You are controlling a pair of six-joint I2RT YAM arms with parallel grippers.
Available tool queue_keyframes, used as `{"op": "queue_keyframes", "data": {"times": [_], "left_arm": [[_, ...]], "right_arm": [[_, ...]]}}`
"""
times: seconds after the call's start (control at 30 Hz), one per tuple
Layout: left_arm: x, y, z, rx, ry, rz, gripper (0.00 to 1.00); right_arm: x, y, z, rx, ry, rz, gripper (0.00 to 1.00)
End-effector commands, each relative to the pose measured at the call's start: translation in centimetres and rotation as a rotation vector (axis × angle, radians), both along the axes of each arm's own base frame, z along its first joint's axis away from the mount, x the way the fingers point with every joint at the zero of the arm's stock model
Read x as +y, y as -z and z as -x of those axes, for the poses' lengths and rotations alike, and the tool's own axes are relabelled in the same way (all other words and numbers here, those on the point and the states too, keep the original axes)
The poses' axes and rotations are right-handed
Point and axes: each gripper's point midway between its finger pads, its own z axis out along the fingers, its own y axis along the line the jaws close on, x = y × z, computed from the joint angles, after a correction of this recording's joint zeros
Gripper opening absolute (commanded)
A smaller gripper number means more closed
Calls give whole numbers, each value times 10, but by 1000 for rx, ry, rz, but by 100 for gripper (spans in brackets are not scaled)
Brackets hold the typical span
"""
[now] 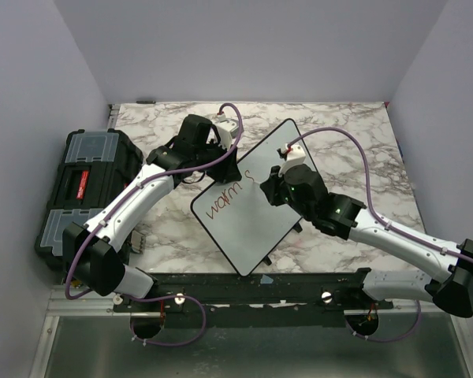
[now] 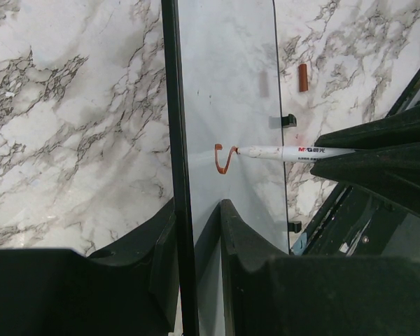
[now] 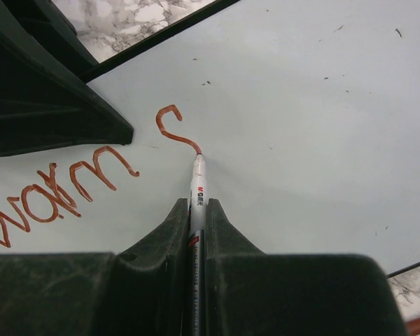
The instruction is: Write a sentence on the whiteboard
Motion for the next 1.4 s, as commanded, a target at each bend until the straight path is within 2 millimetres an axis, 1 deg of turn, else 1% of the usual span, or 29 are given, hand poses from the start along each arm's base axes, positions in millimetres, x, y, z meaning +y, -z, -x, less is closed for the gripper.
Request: {"op": "queue_keyframes", "data": {"times": [0.0, 0.27, 0.37, 0.47, 0.6, 0.67, 0.77, 0.9, 1.07, 1.23, 1.37], "left_arm": [[-5, 13, 26, 45, 98, -32, 0], [-5, 13, 27, 44, 99, -34, 0], [-5, 13, 26, 43, 98, -34, 0], [-5, 13, 26, 42, 98, -33, 0], [-4, 12, 27, 39, 96, -34, 0], [-5, 12, 26, 36, 95, -36, 0], [-4, 12, 27, 38, 95, -36, 0], [-4, 11, 27, 34, 96, -35, 0], [-5, 12, 27, 35, 99, -36, 0], [-5, 13, 27, 40, 98, -37, 0], [-5, 15, 27, 45, 101, -42, 0]], "right_arm": [[2, 18, 15, 54, -80, 34, 1], [20, 10, 18, 53, -151, -5, 1], [25, 2, 15, 39, -157, -14, 1], [27, -10, 12, 17, -157, -29, 1], [26, -28, 12, -16, -157, -54, 1], [23, -34, 14, -28, -156, -66, 1], [16, -38, 14, -41, -138, -77, 1], [4, -41, 10, -62, -74, -78, 1], [-12, -43, -2, -91, 27, -49, 1], [-8, -34, -11, -60, 26, 3, 1], [-13, -25, -24, -10, 40, 4, 1]]}}
